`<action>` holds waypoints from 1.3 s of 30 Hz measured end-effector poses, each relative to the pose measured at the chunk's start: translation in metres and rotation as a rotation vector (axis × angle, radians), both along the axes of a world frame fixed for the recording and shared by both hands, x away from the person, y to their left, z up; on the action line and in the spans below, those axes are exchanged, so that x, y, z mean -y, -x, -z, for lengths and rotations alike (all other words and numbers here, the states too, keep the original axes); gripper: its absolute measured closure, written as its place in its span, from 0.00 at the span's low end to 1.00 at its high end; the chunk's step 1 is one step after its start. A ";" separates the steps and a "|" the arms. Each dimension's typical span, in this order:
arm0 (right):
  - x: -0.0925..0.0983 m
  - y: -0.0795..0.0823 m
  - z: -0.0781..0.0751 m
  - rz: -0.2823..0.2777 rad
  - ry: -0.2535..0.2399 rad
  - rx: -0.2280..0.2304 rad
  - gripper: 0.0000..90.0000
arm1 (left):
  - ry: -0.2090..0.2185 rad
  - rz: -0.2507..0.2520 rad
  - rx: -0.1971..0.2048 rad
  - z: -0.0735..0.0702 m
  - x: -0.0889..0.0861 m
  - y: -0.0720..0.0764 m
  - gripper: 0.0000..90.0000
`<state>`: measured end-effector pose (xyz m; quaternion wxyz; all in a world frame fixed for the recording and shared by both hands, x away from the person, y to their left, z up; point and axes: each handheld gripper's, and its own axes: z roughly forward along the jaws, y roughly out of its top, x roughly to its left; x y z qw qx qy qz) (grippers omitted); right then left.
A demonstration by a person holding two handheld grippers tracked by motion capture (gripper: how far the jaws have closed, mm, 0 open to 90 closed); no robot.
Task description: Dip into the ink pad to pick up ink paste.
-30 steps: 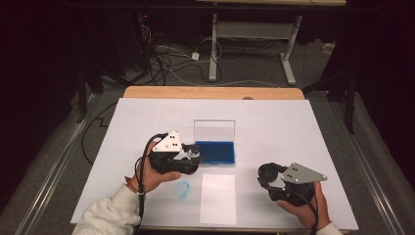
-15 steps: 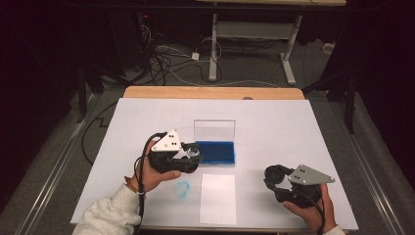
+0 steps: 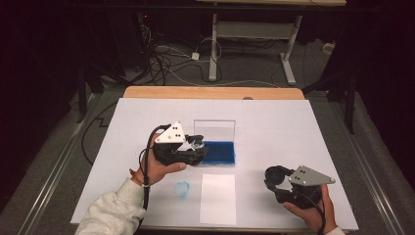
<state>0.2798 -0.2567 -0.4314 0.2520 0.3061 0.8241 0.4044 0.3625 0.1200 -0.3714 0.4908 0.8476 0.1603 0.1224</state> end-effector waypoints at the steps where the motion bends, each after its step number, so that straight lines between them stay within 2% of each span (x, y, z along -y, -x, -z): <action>1: 0.000 0.000 0.000 0.004 -0.007 -0.002 0.43 | 0.004 0.006 -0.002 0.000 0.003 -0.002 0.61; 8: 0.000 -0.002 0.002 0.000 0.001 -0.010 0.43 | -0.003 0.018 -0.005 0.006 0.023 -0.021 0.61; 9: 0.000 -0.002 0.002 0.001 0.003 -0.010 0.43 | 0.003 0.030 -0.017 0.010 0.029 -0.027 0.61; 10: 0.000 -0.002 0.002 0.001 0.003 -0.010 0.43 | 0.003 0.030 -0.017 0.010 0.029 -0.027 0.61; 11: 0.000 -0.002 0.003 0.000 0.004 -0.013 0.43 | -0.015 0.025 -0.017 0.015 0.035 -0.033 0.61; 18: -0.001 -0.003 0.005 -0.004 0.012 -0.021 0.43 | -0.030 0.017 -0.043 0.031 0.052 -0.053 0.61; 24: -0.001 -0.004 0.006 -0.008 0.021 -0.027 0.43 | -0.025 0.025 -0.052 0.043 0.060 -0.063 0.61; 29: -0.003 -0.004 0.008 -0.012 0.028 -0.032 0.43 | -0.052 0.021 -0.065 0.055 0.071 -0.072 0.61; 32: -0.003 -0.004 0.008 -0.016 0.032 -0.033 0.43 | -0.047 0.024 -0.072 0.059 0.073 -0.074 0.61; 35: -0.005 -0.004 0.009 -0.025 0.041 -0.036 0.43 | -0.060 0.017 -0.075 0.066 0.077 -0.077 0.61; 39: -0.007 -0.004 0.008 -0.032 0.053 -0.029 0.43 | -0.051 0.018 -0.092 0.072 0.078 -0.079 0.61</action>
